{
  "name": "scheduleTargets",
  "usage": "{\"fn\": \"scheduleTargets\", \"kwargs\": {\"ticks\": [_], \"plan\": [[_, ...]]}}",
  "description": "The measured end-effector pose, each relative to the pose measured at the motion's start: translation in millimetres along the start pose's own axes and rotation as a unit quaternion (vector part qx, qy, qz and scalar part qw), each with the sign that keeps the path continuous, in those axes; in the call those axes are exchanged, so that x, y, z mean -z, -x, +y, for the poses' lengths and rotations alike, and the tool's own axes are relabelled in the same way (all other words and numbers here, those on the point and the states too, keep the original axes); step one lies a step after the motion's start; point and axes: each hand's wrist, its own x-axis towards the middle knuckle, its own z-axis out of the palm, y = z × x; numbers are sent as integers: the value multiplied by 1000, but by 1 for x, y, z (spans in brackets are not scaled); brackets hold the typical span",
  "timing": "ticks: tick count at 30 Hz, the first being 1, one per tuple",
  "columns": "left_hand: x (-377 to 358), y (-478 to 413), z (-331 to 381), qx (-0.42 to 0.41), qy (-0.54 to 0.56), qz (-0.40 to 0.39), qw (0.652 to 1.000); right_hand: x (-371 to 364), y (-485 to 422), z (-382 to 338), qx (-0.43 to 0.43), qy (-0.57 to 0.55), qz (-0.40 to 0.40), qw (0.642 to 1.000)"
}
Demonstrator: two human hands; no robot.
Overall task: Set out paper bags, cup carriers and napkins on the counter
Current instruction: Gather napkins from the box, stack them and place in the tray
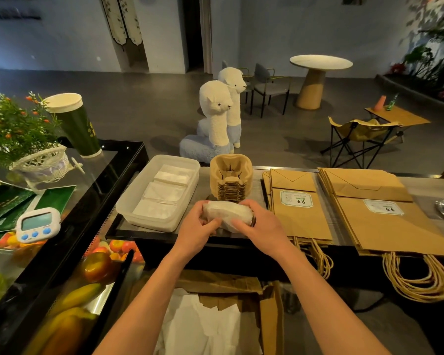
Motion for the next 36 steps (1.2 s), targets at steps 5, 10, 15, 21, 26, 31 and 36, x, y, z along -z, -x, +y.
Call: {"fn": "scheduleTargets", "kwargs": {"ticks": [5, 10, 15, 21, 26, 31, 36], "plan": [[-5, -2, -2, -8, -61, -10, 998, -7, 0, 5, -9, 42, -2, 999], [-9, -2, -4, -24, -67, 5, 997, -12, 1, 2, -5, 51, 14, 999], [-10, -1, -8, -4, -49, 38, 998, -16, 2, 2, -1, 68, 52, 996], [-25, 15, 2, 105, 71, 171, 977, -25, 17, -10, 64, 13, 183, 981], [-22, 25, 28, 195, 323, -17, 926, -40, 26, -13, 163, 89, 232, 955], [-19, 29, 36, 240, 473, 19, 847, -52, 34, -18, 232, 160, 228, 932], [-17, 34, 30, 225, 534, 41, 814, -58, 45, -22, 216, 171, 148, 950]]}}
